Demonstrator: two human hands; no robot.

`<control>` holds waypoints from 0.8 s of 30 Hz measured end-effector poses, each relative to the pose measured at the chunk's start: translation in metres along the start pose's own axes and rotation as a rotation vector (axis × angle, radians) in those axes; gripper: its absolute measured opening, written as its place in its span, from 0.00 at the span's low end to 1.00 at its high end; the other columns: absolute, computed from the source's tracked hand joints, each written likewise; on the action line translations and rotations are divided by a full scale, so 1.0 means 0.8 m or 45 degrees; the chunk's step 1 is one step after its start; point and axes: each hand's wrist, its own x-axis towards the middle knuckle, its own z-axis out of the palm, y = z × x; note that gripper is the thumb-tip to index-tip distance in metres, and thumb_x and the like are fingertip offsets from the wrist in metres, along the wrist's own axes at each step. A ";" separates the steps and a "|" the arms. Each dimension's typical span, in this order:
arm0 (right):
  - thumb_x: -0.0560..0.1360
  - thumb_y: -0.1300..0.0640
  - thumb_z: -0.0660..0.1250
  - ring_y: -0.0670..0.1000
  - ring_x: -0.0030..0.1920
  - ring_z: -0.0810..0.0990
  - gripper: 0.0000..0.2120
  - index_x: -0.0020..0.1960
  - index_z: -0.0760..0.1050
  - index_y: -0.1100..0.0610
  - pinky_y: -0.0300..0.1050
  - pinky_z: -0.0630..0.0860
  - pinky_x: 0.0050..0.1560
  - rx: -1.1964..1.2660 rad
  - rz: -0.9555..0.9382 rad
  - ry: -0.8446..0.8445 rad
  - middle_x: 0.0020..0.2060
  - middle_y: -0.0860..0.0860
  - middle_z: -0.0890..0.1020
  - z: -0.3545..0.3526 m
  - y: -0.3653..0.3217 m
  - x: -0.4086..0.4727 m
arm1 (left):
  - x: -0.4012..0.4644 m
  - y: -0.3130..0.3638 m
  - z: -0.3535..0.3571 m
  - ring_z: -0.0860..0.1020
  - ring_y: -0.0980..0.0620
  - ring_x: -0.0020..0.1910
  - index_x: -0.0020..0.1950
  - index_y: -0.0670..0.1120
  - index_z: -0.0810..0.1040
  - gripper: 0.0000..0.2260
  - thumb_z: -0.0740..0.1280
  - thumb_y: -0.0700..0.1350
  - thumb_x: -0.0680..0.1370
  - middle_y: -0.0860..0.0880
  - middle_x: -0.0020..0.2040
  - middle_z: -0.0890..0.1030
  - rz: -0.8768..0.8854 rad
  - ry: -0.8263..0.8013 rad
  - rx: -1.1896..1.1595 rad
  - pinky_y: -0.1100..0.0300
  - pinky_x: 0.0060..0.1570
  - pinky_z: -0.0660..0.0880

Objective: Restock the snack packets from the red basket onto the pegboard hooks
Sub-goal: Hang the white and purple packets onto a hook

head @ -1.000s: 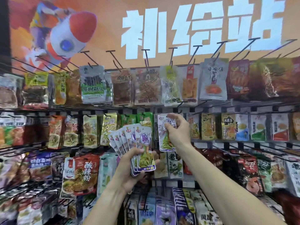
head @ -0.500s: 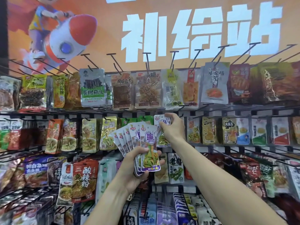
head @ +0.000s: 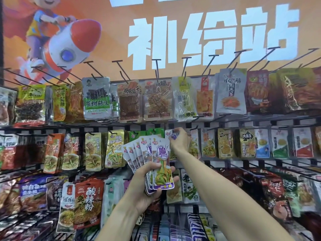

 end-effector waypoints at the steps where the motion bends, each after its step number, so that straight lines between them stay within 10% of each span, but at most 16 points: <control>1: 0.77 0.61 0.74 0.53 0.58 0.79 0.20 0.67 0.76 0.51 0.51 0.76 0.58 -0.009 -0.017 -0.036 0.63 0.52 0.82 0.005 0.005 0.005 | 0.003 -0.001 0.000 0.84 0.33 0.59 0.61 0.36 0.81 0.19 0.70 0.44 0.73 0.38 0.62 0.85 -0.003 -0.004 0.015 0.61 0.18 0.76; 6: 0.78 0.54 0.73 0.56 0.68 0.76 0.22 0.71 0.75 0.50 0.56 0.72 0.70 -0.029 -0.076 -0.040 0.66 0.53 0.79 -0.021 0.028 -0.019 | 0.020 -0.003 -0.014 0.84 0.34 0.61 0.63 0.37 0.81 0.20 0.72 0.44 0.74 0.37 0.63 0.84 -0.013 -0.027 0.069 0.60 0.22 0.79; 11: 0.75 0.40 0.75 0.45 0.53 0.84 0.18 0.58 0.82 0.50 0.44 0.81 0.54 0.506 -0.050 -0.167 0.51 0.46 0.85 -0.089 0.026 -0.116 | 0.033 -0.013 -0.013 0.85 0.46 0.35 0.59 0.41 0.81 0.21 0.79 0.44 0.68 0.41 0.48 0.86 0.028 0.034 0.135 0.62 0.19 0.77; 15: 0.68 0.49 0.83 0.47 0.50 0.85 0.24 0.60 0.78 0.53 0.35 0.79 0.41 0.588 0.060 -0.252 0.51 0.50 0.85 -0.104 0.027 -0.130 | 0.036 -0.021 0.007 0.80 0.51 0.25 0.46 0.43 0.87 0.07 0.74 0.45 0.71 0.44 0.41 0.85 -0.011 -0.012 0.150 0.64 0.18 0.74; 24: 0.72 0.57 0.81 0.56 0.50 0.87 0.24 0.58 0.70 0.48 0.59 0.85 0.51 0.679 0.100 -0.157 0.52 0.56 0.85 -0.108 0.054 -0.117 | 0.042 -0.038 0.013 0.83 0.49 0.27 0.52 0.45 0.89 0.14 0.76 0.52 0.72 0.43 0.45 0.86 -0.009 -0.025 0.069 0.61 0.20 0.78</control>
